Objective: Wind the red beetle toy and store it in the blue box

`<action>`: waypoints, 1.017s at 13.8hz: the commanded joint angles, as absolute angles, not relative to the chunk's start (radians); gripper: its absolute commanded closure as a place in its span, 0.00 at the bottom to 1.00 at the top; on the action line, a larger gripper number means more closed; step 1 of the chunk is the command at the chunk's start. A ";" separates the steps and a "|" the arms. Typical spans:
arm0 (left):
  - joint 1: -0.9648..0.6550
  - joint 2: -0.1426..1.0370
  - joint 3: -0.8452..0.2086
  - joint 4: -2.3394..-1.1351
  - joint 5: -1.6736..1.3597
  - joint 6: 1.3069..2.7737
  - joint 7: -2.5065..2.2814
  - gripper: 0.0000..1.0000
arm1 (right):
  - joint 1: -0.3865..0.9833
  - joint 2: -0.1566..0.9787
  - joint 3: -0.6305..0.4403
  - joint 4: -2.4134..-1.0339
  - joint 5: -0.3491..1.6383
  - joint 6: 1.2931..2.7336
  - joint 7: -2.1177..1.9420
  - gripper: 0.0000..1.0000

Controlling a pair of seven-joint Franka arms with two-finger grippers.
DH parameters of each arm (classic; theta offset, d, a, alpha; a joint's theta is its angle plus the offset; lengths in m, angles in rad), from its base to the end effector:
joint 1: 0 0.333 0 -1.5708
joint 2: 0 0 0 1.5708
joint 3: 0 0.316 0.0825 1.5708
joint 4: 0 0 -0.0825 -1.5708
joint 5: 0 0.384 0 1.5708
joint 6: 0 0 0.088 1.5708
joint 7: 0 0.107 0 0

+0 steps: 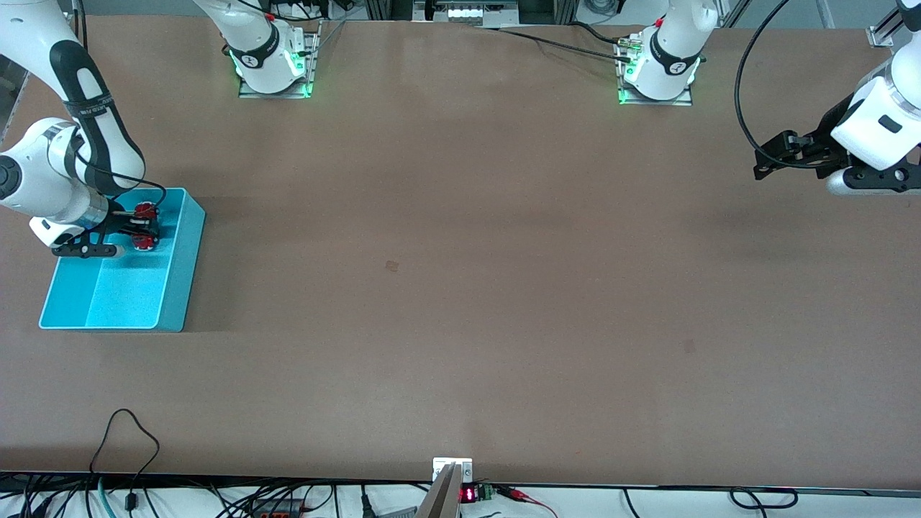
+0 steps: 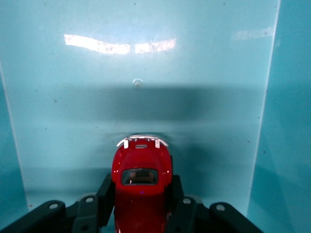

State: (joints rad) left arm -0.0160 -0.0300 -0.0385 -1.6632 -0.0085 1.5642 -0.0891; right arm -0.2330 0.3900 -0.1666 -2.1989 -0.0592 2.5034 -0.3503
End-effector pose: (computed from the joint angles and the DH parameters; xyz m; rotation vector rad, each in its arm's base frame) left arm 0.5409 -0.0307 0.5969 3.1369 0.0547 -0.1089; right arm 0.5039 -0.2142 0.1992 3.0765 0.0145 -0.1715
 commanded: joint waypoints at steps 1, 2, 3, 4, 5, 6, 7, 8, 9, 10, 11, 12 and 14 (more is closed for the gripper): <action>-0.025 -0.015 -0.028 -1.629 -0.015 1.539 -0.067 0.00 | -0.227 0.391 -0.175 -2.200 -0.066 2.508 -0.368 0.55; -0.025 -0.015 -0.028 -1.629 -0.015 1.539 -0.069 0.00 | -0.226 0.391 -0.175 -2.200 -0.067 2.508 -0.368 0.45; -0.025 -0.015 -0.028 -1.629 -0.015 1.539 -0.069 0.00 | -0.222 0.390 -0.175 -2.197 -0.067 2.508 -0.368 0.38; -0.025 -0.015 -0.028 -1.631 -0.015 1.539 -0.068 0.00 | -0.221 0.387 -0.176 -2.195 -0.067 2.507 -0.370 0.32; -0.023 -0.015 -0.028 -1.629 -0.015 1.539 -0.067 0.00 | -0.219 0.384 -0.175 -2.194 -0.067 2.503 -0.370 0.29; -0.023 -0.015 -0.028 -1.631 -0.015 1.539 -0.067 0.00 | -0.218 0.377 -0.175 -2.192 -0.069 2.503 -0.377 0.29; -0.023 -0.015 -0.028 -1.629 -0.015 1.539 -0.067 0.00 | -0.216 0.373 -0.175 -2.184 -0.069 2.500 -0.386 0.29; -0.023 -0.015 -0.028 -1.631 -0.015 1.539 -0.067 0.00 | -0.215 0.364 -0.175 -2.168 -0.069 2.493 -0.388 0.16; -0.023 -0.015 -0.028 -1.629 -0.015 1.539 -0.067 0.00 | -0.213 0.341 -0.175 -2.151 -0.069 2.476 -0.390 0.00; -0.023 -0.015 -0.028 -1.629 -0.014 1.539 -0.064 0.00 | -0.209 0.309 -0.173 -2.117 -0.069 2.424 -0.390 0.00; -0.025 -0.015 -0.028 -1.629 -0.014 1.539 -0.066 0.00 | -0.200 0.289 -0.172 -2.061 -0.069 2.333 -0.387 0.00; -0.025 -0.015 -0.028 -1.629 -0.014 1.539 -0.066 0.00 | -0.189 0.275 -0.170 -1.993 -0.068 2.233 -0.387 0.00; -0.025 -0.015 -0.028 -1.629 -0.014 1.539 -0.067 0.00 | -0.180 0.246 -0.163 -1.864 -0.060 2.056 -0.377 0.00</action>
State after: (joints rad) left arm -0.0160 -0.0300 -0.0385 -1.6631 -0.0085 1.5642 -0.0891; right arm -0.1931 0.2796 -0.1648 -1.9742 -0.0619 2.2099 -0.3734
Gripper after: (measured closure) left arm 0.000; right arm 0.000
